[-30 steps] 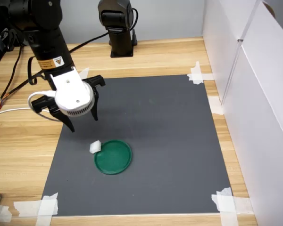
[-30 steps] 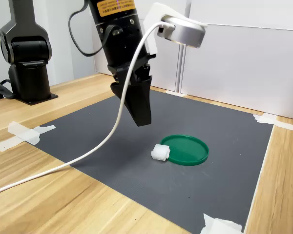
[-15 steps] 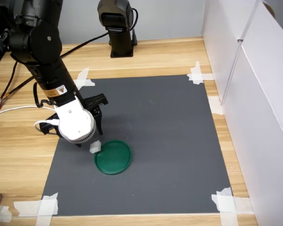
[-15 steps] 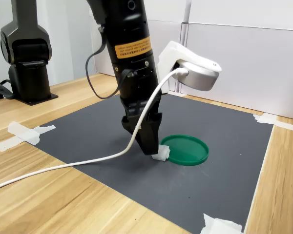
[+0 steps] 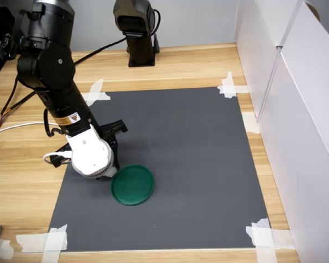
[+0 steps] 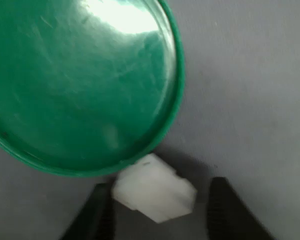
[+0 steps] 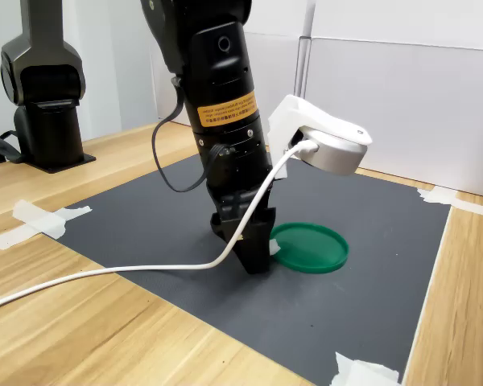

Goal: Grasp a white terminal and put it in the green lid.

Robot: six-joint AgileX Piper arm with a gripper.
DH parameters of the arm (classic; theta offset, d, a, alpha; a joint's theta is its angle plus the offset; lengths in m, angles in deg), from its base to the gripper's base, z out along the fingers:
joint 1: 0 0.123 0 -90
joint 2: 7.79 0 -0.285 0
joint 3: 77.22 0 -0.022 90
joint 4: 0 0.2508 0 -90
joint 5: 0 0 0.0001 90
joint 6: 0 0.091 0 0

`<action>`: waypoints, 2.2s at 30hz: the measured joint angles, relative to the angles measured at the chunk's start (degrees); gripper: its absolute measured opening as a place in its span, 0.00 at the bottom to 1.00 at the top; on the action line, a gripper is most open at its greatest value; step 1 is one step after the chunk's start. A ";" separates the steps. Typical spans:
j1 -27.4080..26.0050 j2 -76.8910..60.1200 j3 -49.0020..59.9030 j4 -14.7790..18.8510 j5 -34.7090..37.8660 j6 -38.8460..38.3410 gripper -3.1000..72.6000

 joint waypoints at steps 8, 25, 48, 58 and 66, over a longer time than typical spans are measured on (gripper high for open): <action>0.04 -0.18 -0.32 0.91 -0.06 0.00 0.41; 0.12 -4.84 -7.66 2.86 7.12 0.00 0.02; 0.12 -5.09 -8.05 -2.04 12.20 -8.75 0.67; 1.89 -4.71 -4.32 -5.32 6.99 -8.53 0.79; 2.80 -1.62 -4.32 -6.78 6.12 -7.97 0.79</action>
